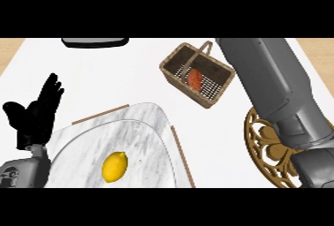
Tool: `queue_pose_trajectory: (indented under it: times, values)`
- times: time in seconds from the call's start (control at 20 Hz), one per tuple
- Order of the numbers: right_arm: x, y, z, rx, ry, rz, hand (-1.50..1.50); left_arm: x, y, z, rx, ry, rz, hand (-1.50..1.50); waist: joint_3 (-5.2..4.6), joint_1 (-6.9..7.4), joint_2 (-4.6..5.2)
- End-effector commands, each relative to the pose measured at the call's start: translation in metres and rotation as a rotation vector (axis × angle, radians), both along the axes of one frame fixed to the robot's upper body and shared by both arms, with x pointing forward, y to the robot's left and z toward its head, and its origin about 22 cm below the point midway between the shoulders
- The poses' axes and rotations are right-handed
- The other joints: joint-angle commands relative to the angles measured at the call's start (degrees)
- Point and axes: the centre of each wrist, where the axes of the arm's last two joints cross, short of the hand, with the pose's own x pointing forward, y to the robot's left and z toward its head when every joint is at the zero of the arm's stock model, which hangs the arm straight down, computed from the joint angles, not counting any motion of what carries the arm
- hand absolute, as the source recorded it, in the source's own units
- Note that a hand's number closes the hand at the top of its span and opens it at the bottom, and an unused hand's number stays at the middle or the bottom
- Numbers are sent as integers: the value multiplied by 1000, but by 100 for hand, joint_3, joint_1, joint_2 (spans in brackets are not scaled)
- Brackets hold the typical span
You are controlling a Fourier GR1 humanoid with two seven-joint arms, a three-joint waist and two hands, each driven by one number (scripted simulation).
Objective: Pick the sweet potato from the placemat and place it in the basket
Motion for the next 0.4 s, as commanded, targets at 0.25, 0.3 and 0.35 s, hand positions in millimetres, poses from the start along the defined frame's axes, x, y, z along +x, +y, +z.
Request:
queue_pose_trajectory:
  times: [0.25,0.3,0.35]
  values:
    - [-55,-47,-36,155,-42,7,-150,-15,11,1,-2,15,20,0,4,-166,-62]
    - [-65,-60,-22,133,-76,12,-150,-9,16,6,9,5,30,0,1,-187,-48]
    - [-76,-62,-15,142,-81,25,-150,-8,12,7,-7,0,25,0,0,-196,-54]
